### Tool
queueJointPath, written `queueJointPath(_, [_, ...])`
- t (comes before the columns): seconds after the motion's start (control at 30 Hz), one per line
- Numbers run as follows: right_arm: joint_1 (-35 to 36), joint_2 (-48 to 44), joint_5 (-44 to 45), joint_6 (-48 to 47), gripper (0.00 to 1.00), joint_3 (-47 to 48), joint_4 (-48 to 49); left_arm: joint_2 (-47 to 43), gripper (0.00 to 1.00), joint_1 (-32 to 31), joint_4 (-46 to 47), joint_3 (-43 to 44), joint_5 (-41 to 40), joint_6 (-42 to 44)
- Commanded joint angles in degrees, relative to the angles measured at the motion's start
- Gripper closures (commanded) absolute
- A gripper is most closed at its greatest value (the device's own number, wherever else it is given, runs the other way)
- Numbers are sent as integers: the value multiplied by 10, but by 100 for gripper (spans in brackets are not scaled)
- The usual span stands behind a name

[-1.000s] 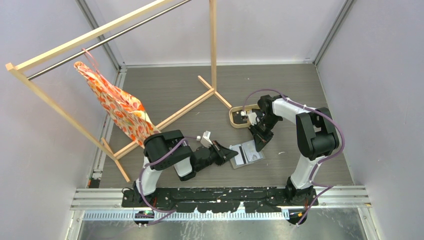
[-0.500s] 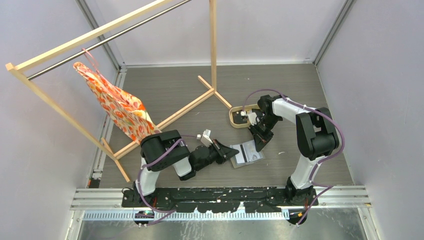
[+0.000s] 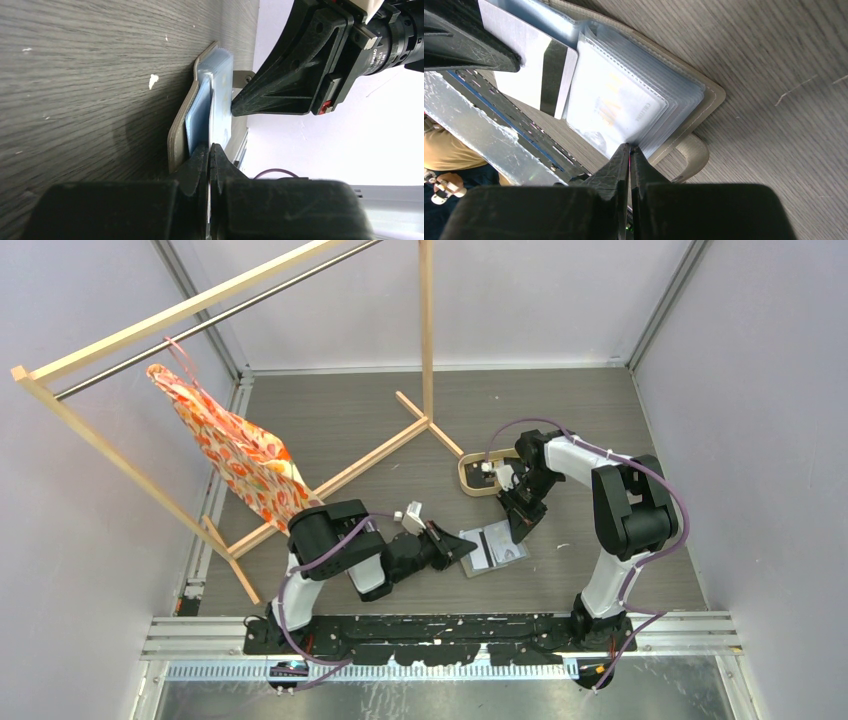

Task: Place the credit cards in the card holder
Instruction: Insert the credit card into the card holder.

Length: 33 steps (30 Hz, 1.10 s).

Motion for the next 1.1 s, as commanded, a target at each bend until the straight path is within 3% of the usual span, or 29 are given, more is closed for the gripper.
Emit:
queueJointPath(0.0, [6,6,7,1,91,13,-1,7,100,4,29,13,6,-3])
queueJointPath(1.07, [8,5,8,1,91,14,-1,14,100,6,29,11,3,-34])
